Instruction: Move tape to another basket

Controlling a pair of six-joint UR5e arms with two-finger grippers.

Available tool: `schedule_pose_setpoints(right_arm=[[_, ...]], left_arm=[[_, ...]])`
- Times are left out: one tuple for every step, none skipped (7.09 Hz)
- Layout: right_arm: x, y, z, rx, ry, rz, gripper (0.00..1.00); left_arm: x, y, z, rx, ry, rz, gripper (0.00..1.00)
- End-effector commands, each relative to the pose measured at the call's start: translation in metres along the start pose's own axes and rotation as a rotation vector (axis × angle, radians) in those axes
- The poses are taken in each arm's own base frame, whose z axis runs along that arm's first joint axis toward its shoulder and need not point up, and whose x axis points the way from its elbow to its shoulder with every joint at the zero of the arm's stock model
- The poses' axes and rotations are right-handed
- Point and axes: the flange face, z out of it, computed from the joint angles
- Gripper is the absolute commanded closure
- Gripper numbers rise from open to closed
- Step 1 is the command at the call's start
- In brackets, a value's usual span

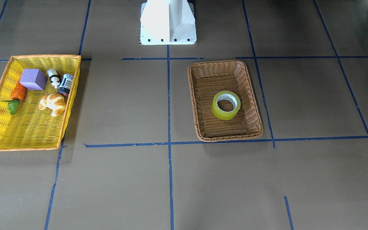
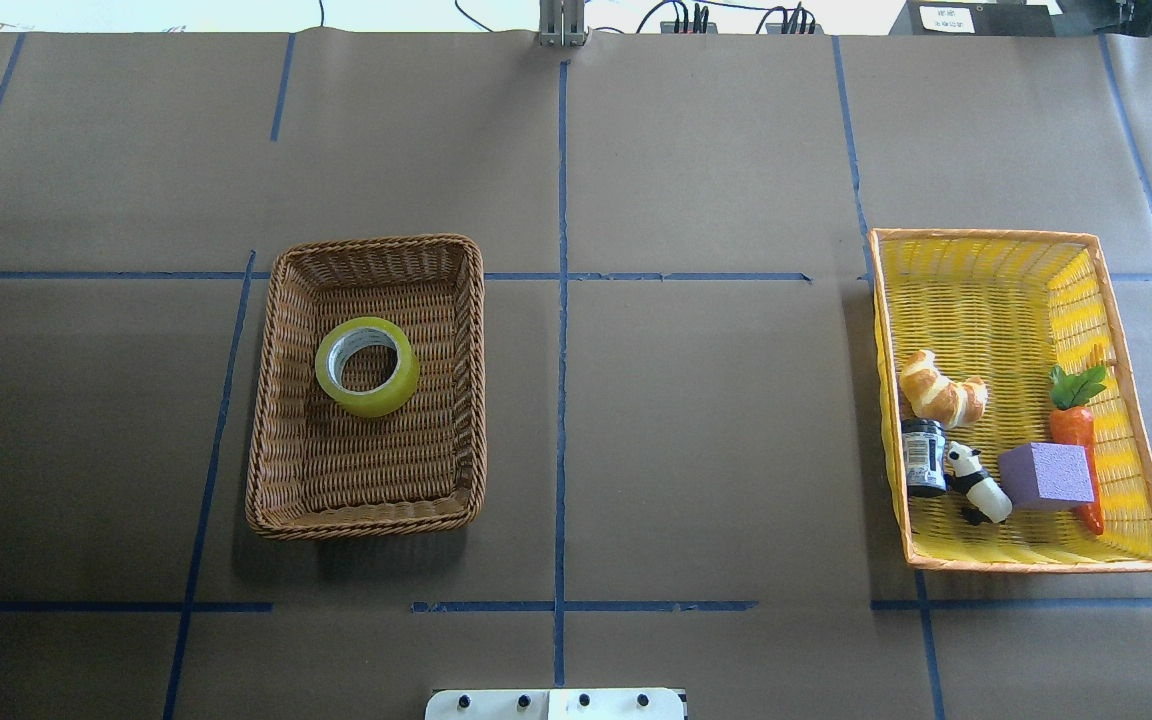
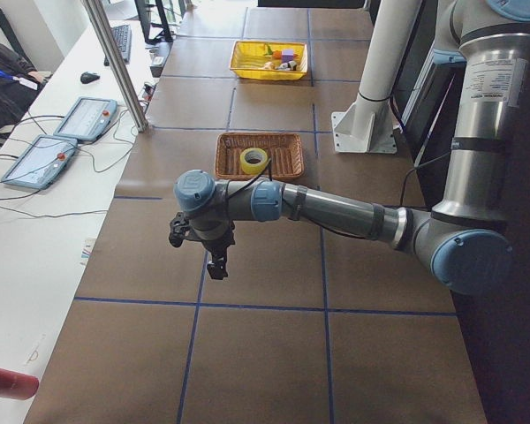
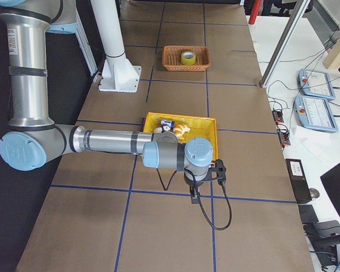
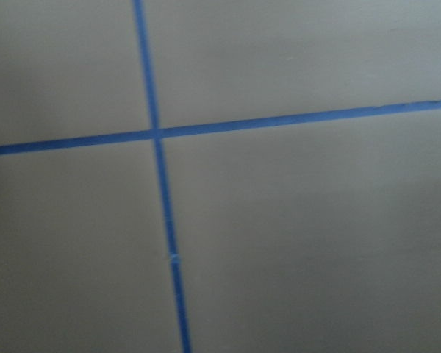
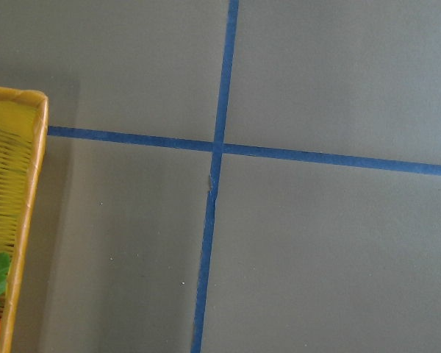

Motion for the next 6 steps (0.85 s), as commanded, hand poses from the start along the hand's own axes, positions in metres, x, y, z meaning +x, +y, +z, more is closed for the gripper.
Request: schedule_pose_setpoints(right_arm=[[-0.007,-0.002,-0.005,0.011,0.002,0.026,0.00],[-0.008,-0.002,-0.006,0.012,-0.001,0.025,0.00],[-0.009,-0.003,-0.006,0.014,-0.002,0.019,0.00],[-0.009,-0.003,-0.006,0.014,-0.002,0.019,0.00],[-0.010,-0.003,-0.006,0.014,-0.019,0.022,0.00],[-0.012,-0.003,-0.006,0.016,-0.033,0.022,0.00]], left_arm=[[-0.043,0.022,-0.002,0.020,0.013,-0.023,0.00],[-0.051,0.032,0.008,0.003,0.020,-0.030,0.00],[-0.062,0.033,0.016,-0.003,0.023,-0.041,0.00],[-0.075,0.034,0.020,0.006,0.023,-0.053,0.00],[-0.085,0.034,0.028,0.005,0.023,-0.058,0.00],[-0.091,0.033,0.032,0.006,0.023,-0.059,0.00]])
